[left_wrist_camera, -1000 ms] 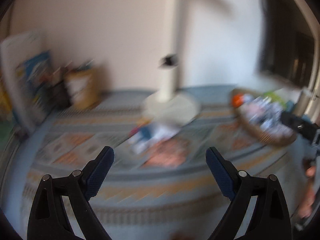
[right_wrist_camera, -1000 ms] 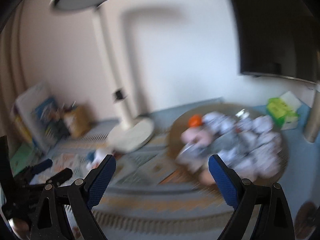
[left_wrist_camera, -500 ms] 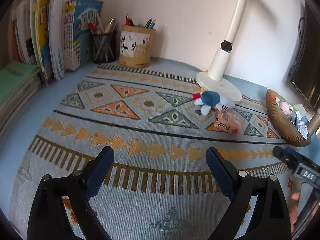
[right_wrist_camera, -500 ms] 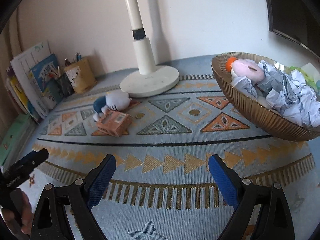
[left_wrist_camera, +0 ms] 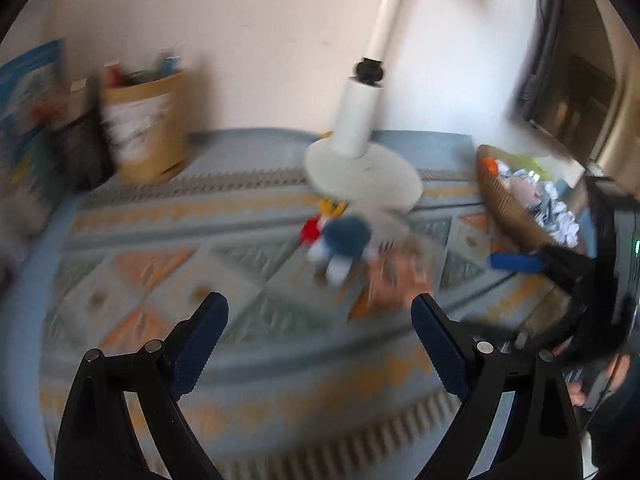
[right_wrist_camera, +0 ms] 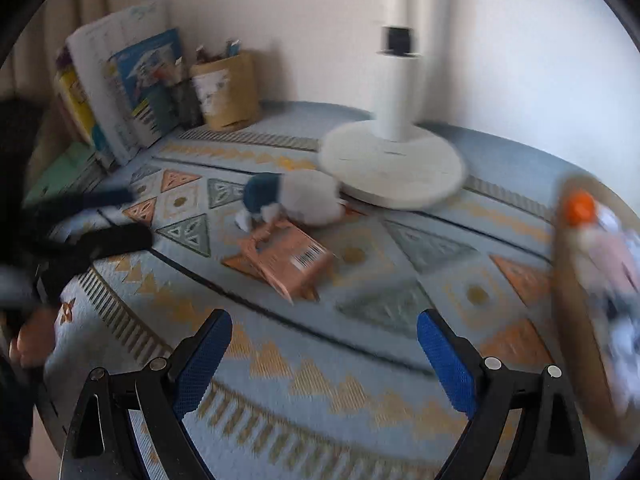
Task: Organize objects
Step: 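Grasp the blue-white plush toy with the left gripper while the right grasps the pink snack box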
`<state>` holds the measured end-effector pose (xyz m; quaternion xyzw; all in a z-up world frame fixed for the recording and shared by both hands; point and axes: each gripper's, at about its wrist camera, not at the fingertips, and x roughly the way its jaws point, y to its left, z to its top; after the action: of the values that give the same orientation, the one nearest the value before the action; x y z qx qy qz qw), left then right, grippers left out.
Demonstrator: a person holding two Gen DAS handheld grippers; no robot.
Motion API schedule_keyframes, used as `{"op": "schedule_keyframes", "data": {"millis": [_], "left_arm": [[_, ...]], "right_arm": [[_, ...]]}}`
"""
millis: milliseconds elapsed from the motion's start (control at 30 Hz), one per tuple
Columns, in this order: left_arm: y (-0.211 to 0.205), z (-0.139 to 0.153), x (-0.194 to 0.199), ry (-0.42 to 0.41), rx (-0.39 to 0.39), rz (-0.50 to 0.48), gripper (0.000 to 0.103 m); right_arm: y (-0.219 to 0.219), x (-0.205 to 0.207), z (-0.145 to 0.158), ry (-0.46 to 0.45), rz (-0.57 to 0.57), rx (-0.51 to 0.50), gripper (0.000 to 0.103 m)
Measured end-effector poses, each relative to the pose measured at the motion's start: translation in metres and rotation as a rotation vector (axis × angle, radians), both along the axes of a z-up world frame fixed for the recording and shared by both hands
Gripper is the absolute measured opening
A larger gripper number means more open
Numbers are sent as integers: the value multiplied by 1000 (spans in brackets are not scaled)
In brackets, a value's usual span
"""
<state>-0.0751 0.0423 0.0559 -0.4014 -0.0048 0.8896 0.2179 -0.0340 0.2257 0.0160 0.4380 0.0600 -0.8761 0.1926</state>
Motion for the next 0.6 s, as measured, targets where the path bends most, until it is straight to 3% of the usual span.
{"op": "schedule_keyframes", "data": {"millis": [233,300,333,433,500,533,600], "left_arm": [[33,-17,-70,-72,13,-209,89],[38,-24,-84,-118,36,-272,83],[40,-27,-88,-132,43,-295,75],[50,-35,-93,-172,40,-362,74],[58,-37,-91,-164,13,-389,73],[60,-36,-90,-162,6,-395,65],[62,-34,-89,-157,19,-398,54]], "right_arm": [[-11,-37,-14,-25,141,-31,91],[-18,-39,-14,-18,193,-23,89],[-21,-39,-14,-15,212,-11,84],[-31,-42,-20,-26,268,16,68],[-33,-41,-21,-13,284,19,63],[-34,-40,-21,-11,292,17,53],[-35,-35,-20,-1,298,25,48]]}}
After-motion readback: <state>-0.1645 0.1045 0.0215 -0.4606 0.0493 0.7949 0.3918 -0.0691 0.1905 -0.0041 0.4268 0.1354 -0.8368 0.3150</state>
